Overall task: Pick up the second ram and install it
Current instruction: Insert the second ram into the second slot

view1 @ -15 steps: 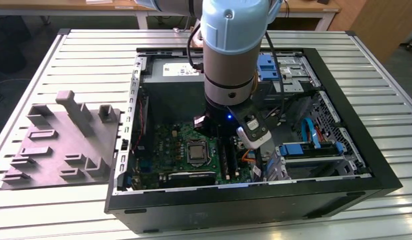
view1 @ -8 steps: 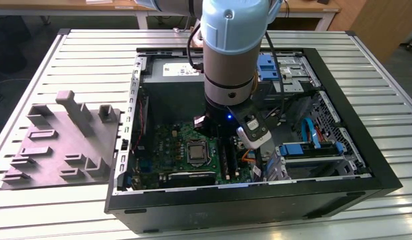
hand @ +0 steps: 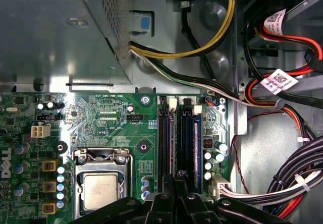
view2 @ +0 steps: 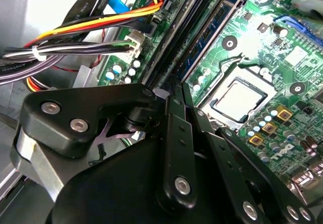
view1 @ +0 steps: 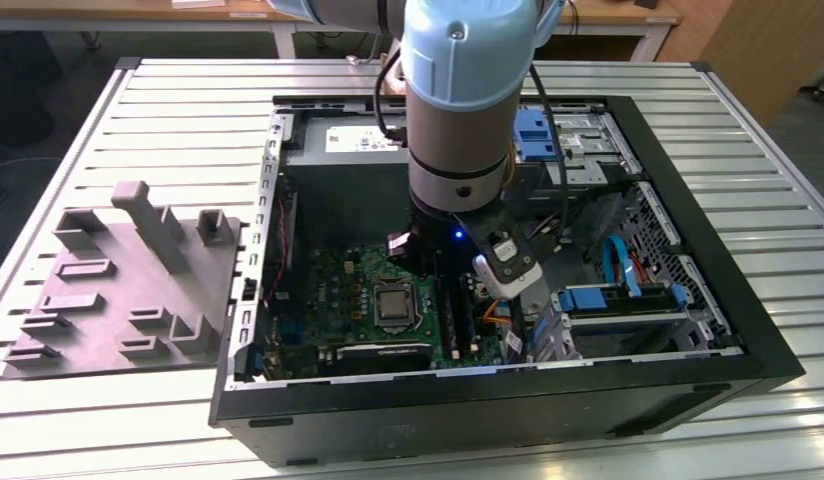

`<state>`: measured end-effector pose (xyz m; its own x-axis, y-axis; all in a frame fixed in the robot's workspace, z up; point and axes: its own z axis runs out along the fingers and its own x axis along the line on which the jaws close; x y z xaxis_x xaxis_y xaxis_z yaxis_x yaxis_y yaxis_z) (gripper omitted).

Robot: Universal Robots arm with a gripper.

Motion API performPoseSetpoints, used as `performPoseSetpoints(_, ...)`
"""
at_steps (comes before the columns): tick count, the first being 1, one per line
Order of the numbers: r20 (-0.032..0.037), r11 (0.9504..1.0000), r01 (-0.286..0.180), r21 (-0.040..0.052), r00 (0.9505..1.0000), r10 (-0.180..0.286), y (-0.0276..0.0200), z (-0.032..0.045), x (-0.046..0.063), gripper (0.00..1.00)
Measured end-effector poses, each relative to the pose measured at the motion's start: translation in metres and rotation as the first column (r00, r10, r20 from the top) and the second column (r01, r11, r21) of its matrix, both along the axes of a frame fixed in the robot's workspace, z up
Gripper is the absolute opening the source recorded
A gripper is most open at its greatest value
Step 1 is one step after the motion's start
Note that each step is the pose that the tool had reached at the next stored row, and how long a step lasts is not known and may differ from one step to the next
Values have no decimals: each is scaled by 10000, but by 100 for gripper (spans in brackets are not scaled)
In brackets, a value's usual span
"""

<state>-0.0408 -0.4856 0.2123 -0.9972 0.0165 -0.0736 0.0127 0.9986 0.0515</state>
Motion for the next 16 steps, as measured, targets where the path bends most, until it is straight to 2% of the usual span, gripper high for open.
performPoseSetpoints(2,-2,10000,1,25,10000,-1,0,-5,-1,12)
performPoseSetpoints(14,3,10000,0,44,10000,0,2,-12,1,13)
performPoseSetpoints(15,1,10000,0,38,10000,0,1,-10,1,20)
performPoseSetpoints(16,0,10000,0,35,10000,0,1,-8,0,20)
